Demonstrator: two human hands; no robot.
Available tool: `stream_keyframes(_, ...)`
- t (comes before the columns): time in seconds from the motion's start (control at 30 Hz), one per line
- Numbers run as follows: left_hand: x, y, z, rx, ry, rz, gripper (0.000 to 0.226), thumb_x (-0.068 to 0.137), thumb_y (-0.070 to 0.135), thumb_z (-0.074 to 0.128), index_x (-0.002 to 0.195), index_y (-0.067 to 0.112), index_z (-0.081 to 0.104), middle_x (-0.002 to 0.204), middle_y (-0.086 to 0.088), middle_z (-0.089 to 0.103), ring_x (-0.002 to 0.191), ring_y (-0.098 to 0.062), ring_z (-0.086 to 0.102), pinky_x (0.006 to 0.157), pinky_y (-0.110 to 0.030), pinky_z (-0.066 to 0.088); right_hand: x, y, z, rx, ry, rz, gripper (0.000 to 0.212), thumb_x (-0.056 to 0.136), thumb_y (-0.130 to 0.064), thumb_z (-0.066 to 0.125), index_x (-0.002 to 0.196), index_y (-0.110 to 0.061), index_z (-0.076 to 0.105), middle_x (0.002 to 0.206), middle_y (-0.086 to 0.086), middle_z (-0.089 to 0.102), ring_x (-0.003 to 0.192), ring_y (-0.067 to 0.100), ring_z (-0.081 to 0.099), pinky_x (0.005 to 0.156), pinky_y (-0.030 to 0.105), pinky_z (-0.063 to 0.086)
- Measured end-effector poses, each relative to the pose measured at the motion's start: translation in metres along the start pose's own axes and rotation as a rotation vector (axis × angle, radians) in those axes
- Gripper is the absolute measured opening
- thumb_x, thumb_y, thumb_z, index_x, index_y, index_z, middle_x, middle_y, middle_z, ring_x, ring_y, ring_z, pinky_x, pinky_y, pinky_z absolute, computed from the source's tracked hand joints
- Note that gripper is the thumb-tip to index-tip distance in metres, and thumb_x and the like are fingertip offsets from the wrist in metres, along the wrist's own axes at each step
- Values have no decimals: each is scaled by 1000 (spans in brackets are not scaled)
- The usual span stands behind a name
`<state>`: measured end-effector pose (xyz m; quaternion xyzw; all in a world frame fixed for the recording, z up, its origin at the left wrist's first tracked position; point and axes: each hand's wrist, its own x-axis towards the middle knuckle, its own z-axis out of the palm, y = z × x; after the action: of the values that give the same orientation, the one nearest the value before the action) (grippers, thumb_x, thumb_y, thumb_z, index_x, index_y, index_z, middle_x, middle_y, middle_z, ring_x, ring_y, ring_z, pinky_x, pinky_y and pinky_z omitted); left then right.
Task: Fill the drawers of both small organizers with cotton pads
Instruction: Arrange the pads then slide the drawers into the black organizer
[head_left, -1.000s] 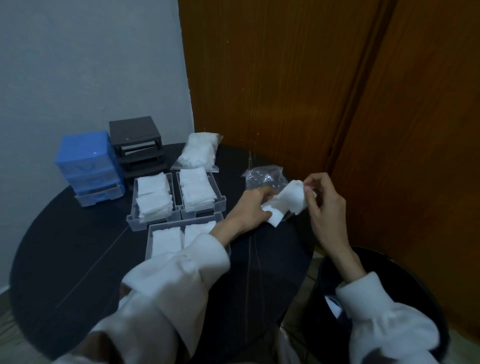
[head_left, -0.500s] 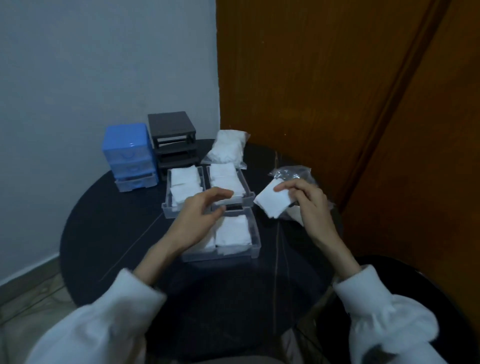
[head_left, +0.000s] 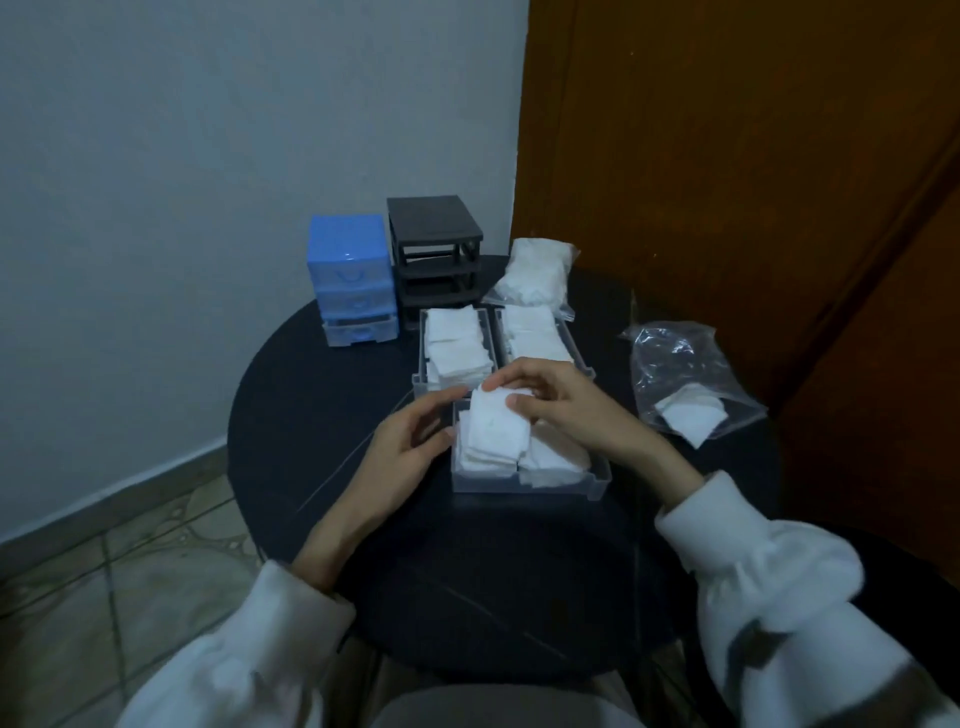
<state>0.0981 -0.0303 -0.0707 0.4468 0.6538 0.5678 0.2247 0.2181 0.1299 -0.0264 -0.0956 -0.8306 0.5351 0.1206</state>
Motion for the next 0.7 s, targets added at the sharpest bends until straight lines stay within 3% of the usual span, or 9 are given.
stream_keyframes(0.13,-1,-2,1,-76,-6,-11,41,90,-5,52,129,7,51,129,3,56,119,2,52,97,-13,41,7,0,5,-37,-85,20,23,92,-1,50,104,-16,63,115,5,62,105,11,58,88,25,48)
stream_keyframes(0.23,0,-4,0,-89,-19,-31,43,90,-4,51,131,9,50,131,3,55,122,-1,50,101,-16,40,9,2,8,-104,-110,24,23,92,-4,51,105,-19,64,116,2,61,108,10,57,92,27,48)
stream_keyframes(0.4,0,-8,0,-136,-8,-62,45,90,-9,48,133,5,47,130,-1,55,121,-3,52,98,-16,42,8,3,16,-302,-28,-99,22,90,-7,56,102,-23,66,111,-6,64,104,2,56,84,18,46)
stream_keyframes(0.47,0,-8,0,-143,-12,-67,46,90,-9,48,133,5,47,130,-1,55,121,-3,52,98,-15,42,8,4,17,-392,29,-150,20,90,-8,58,101,-21,67,107,-5,64,98,8,58,78,20,46)
stream_keyframes(0.57,0,-10,1,-164,-14,-80,48,90,-9,48,134,8,46,132,0,54,122,-3,51,100,-17,41,3,1,17,-496,93,-199,15,91,-11,57,99,-19,67,103,-4,62,98,8,54,80,22,44)
stream_keyframes(0.63,0,-10,1,-171,-4,-93,49,91,-8,48,136,10,43,132,4,52,120,3,50,98,-14,41,-4,-3,20,-561,129,-213,17,94,-15,53,105,-17,65,107,-5,61,103,6,51,85,19,41)
stream_keyframes(0.7,0,-10,1,-172,3,-98,50,91,-8,48,137,11,42,131,7,50,117,10,49,95,-10,41,-14,-10,26,-649,123,-182,27,98,-24,46,122,-19,58,124,-5,56,116,3,44,93,13,32)
